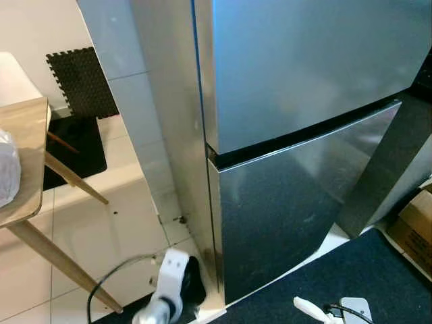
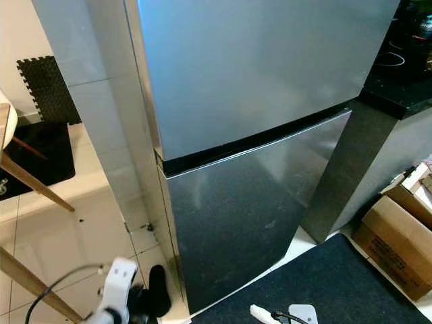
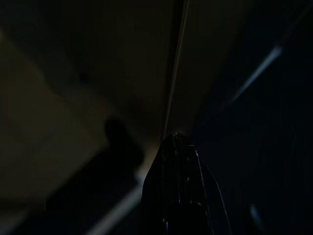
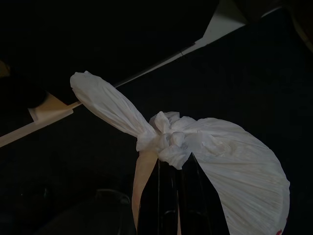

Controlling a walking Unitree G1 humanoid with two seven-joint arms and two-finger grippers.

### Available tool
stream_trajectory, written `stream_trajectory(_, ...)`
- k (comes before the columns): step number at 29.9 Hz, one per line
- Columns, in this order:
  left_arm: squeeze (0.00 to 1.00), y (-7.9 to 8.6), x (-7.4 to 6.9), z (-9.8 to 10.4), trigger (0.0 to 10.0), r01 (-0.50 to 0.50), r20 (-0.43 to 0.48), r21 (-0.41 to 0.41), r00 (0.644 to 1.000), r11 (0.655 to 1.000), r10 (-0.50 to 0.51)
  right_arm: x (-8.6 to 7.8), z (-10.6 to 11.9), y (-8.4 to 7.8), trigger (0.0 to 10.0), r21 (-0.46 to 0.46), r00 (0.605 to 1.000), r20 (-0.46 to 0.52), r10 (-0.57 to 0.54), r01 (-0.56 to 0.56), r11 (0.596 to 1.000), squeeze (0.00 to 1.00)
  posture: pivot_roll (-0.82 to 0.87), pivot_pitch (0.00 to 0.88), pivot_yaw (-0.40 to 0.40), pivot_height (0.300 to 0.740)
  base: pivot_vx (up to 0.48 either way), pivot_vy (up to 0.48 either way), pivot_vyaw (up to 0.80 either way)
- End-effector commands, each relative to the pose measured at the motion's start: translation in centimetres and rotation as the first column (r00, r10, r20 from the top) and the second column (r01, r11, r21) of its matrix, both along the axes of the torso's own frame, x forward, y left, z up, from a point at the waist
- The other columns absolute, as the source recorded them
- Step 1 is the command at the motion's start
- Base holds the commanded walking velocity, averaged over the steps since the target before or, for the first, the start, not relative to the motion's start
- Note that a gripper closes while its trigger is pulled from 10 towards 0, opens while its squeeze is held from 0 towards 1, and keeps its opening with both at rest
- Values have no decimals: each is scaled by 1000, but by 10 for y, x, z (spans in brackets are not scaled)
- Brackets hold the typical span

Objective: Restocking fridge

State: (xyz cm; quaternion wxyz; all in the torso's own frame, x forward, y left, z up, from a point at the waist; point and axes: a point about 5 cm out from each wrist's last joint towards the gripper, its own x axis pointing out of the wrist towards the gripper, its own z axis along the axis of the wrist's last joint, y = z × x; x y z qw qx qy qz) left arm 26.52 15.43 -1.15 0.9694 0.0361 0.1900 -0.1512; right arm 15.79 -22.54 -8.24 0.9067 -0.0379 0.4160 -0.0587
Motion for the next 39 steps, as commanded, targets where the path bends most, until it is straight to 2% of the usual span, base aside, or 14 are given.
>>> stream_trajectory(1,0,2,7,9,5451,10,46,-12,999,1000,-9,-8,-3,-3,10000,-8,1000,-19,-12,12,1000,0,-98,50,40,726,0,0,0)
stream_trajectory(2,0,2,18,21,0,1,99,-27,995,1000,1,-10,-4,-3,10000,-8,1000,-24,-15,15,1000,0,-99,51,40,726,0,0,0)
stream_trajectory(3,0,4,35,41,0,-36,190,-46,981,998,44,-12,-4,-3,10000,-9,999,-30,-19,19,1000,0,-100,50,40,726,0,0,0)
stream_trajectory(7,0,8,46,54,0,-77,243,-41,966,996,85,-12,-5,-4,10000,-11,999,-34,-21,20,1000,0,-100,50,40,726,0,0,0)
stream_trajectory(10,0,15,68,80,0,-162,325,-43,931,986,167,-10,-3,-8,10000,-13,999,-37,-28,27,1000,0,-104,56,42,726,0,0,0)
stream_trajectory(16,0,19,91,104,0,-189,319,-114,923,975,216,-7,-1,-13,10000,-20,999,-31,-34,33,999,0,-116,77,47,726,0,0,0)
stream_trajectory(18,0,21,97,111,3098,-199,304,-129,925,971,230,-6,0,-16,10000,-24,999,-28,-35,34,999,0,-121,82,49,726,0,0,0)
stream_trajectory(20,0,22,99,112,3098,-206,299,-132,924,970,237,-6,0,-16,10000,-25,999,-27,-35,34,999,0,-121,82,49,726,0,0,0)
stream_trajectory(21,0,21,102,115,9098,-194,281,-149,932,970,229,-7,1,-18,10000,-27,999,-24,-37,36,999,0,-127,89,50,726,0,0,0)
stream_trajectory(22,0,19,105,118,9098,-183,268,-162,938,970,222,-8,1,-19,10000,-29,999,-22,-38,37,999,0,-127,89,50,726,0,0,0)
stream_trajectory(23,0,16,108,121,10000,-159,253,-185,946,970,203,-8,1,-21,10000,-31,999,-21,-40,39,999,0,-135,95,53,726,0,0,0)
stream_trajectory(31,0,-1,119,140,10000,17,233,-288,971,957,53,-16,3,-26,10000,-45,999,13,-50,50,998,0,-158,103,73,726,0,0,0)
stream_trajectory(34,0,-4,120,142,10000,40,238,-292,971,956,32,-16,3,-26,10000,-46,999,18,-51,52,998,0,-160,101,75,726,0,0,0)
stream_trajectory(39,0,-15,121,149,10000,192,244,-308,962,932,-118,-16,3,-23,10000,-46,998,34,-55,57,997,0,-160,93,81,726,0,0,0)
